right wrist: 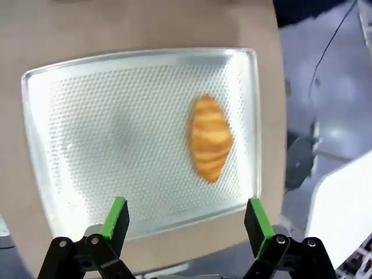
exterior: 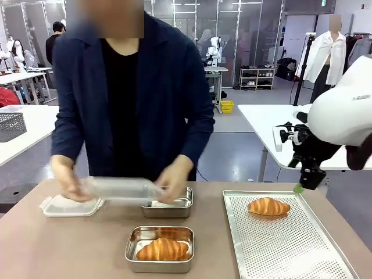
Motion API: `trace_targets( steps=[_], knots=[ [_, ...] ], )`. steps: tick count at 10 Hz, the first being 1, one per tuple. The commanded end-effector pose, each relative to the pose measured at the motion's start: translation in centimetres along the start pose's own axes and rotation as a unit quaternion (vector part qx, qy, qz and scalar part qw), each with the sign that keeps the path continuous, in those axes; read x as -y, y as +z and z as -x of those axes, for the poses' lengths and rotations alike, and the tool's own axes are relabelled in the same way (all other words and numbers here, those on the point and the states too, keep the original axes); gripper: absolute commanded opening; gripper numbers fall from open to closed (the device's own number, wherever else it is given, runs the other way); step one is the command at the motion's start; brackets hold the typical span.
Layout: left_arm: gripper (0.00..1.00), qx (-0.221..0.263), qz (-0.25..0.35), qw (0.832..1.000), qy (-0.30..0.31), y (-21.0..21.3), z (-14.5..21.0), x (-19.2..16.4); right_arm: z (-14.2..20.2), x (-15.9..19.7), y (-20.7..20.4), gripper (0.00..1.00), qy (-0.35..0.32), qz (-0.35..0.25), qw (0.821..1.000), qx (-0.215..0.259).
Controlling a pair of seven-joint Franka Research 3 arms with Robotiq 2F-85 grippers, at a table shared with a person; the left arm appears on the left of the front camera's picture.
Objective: Place the bread into the airtight container.
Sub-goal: Pick up a Butter Roll and place it into an empty Airtight Container.
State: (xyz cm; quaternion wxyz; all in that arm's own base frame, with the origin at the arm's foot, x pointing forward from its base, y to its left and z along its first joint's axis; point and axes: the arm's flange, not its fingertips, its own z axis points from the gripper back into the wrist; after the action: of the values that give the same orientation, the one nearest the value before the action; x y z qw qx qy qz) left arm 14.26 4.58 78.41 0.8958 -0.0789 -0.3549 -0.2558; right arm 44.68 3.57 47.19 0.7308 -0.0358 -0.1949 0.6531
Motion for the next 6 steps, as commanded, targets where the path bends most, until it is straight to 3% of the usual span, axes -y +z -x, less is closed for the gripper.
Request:
trace_targets(
  steps=[1,2,3,5,6],
  knots=[
    [1.00,-0.002,0.003,1.000,-0.009,0.4,0.0,0.2,0.3,2.9,-2.7,1.00,0.021,-0.024,0.994,0.102],
    [1.00,-0.002,0.003,1.000,-0.009,0.4,0.0,0.2,3.0,2.8,-1.4,1.00,-0.013,-0.014,0.987,0.158],
    [1.00,-0.002,0.003,1.000,-0.009,0.4,0.0,0.2,8.2,1.9,0.9,1.00,-0.073,0.020,0.972,0.222],
    [1.00,-0.002,0.003,1.000,-0.009,0.4,0.0,0.2,21.7,-3.6,4.8,1.00,-0.225,0.077,0.913,0.333],
    [1.00,-0.002,0.003,1.000,-0.009,0.4,0.0,0.2,25.6,-6.7,5.4,1.00,-0.261,0.076,0.899,0.344]
  ],
)
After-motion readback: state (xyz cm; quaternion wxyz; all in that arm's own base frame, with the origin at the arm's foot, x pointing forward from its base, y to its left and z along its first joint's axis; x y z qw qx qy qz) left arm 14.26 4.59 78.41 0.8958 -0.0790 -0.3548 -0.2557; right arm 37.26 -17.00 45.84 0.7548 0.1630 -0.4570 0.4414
